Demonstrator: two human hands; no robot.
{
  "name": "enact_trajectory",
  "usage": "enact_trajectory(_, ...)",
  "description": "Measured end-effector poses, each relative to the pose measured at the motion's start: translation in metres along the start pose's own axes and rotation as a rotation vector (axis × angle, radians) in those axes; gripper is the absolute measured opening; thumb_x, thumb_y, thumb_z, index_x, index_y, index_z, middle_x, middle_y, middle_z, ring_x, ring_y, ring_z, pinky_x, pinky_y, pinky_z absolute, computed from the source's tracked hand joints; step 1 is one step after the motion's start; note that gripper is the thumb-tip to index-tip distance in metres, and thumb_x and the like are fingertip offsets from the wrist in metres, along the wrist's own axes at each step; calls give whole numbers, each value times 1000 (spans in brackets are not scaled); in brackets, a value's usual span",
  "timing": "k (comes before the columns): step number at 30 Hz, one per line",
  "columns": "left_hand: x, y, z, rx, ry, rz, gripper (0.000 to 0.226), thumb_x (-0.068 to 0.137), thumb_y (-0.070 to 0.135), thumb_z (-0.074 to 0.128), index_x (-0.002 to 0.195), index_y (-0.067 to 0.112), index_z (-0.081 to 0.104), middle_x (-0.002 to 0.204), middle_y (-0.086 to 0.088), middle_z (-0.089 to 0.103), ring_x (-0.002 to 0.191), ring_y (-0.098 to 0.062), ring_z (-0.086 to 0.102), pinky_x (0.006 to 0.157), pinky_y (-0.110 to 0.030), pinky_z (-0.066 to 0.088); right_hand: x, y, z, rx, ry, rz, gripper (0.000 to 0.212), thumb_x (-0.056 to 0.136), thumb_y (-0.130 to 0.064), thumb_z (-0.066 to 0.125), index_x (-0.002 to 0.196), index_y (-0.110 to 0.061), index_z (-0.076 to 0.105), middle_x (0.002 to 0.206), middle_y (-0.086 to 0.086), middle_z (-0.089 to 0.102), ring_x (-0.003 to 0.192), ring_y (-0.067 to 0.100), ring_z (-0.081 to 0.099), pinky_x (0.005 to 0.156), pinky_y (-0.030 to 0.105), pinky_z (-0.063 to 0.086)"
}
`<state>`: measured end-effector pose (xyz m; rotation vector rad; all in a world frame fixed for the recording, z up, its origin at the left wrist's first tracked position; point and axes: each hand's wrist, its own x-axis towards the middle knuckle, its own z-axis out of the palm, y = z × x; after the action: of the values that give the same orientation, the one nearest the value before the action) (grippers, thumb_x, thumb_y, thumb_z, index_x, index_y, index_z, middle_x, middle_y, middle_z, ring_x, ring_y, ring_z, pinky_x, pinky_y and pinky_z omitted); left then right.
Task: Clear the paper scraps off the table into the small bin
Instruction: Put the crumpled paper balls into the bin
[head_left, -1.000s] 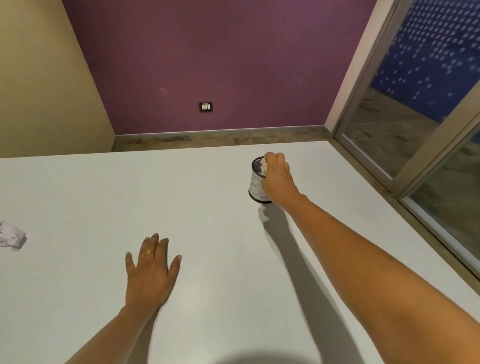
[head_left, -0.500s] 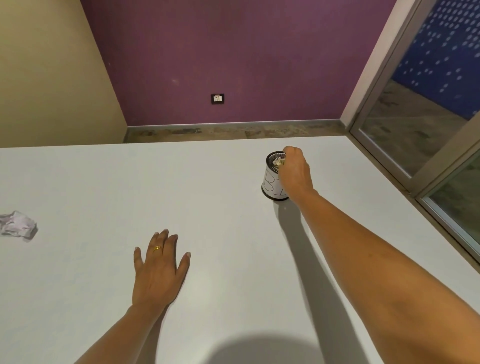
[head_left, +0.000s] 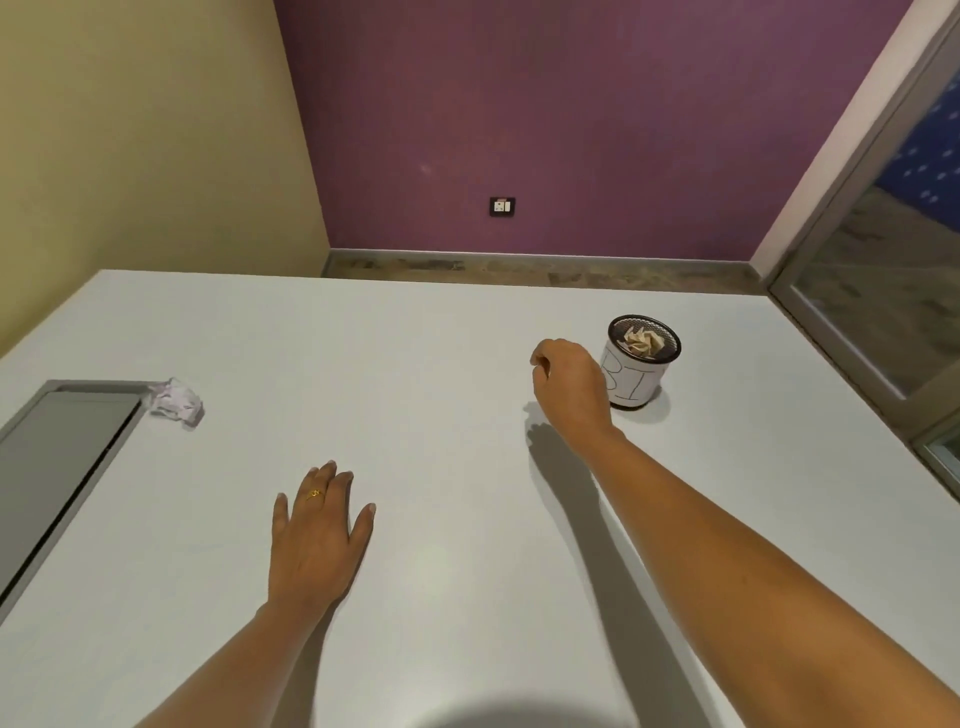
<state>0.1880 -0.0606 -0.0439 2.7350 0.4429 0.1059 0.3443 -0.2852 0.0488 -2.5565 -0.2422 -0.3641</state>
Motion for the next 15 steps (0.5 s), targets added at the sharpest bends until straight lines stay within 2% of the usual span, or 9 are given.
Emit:
enact_trajectory(10, -10, -112, -49, 53, 95, -238, 46, 92, 31, 49, 130, 5, 47, 145, -15, 41, 139, -28, 31, 113, -52, 23, -47, -131, 90, 23, -311, -288, 22, 87, 4, 39, 91, -1, 60, 93, 10, 65, 92, 24, 55, 73, 35, 47)
enact_trajectory(15, -13, -141, -55, 40, 136, -241, 44, 92, 30, 48, 130, 6, 47, 143, -13, 44, 137, -27, 34, 115, -50, 24, -58, -188, 130, 57, -431, -338, 24, 83, 9, 39, 91, 1, 59, 93, 14, 66, 95, 27, 54, 71, 35, 45)
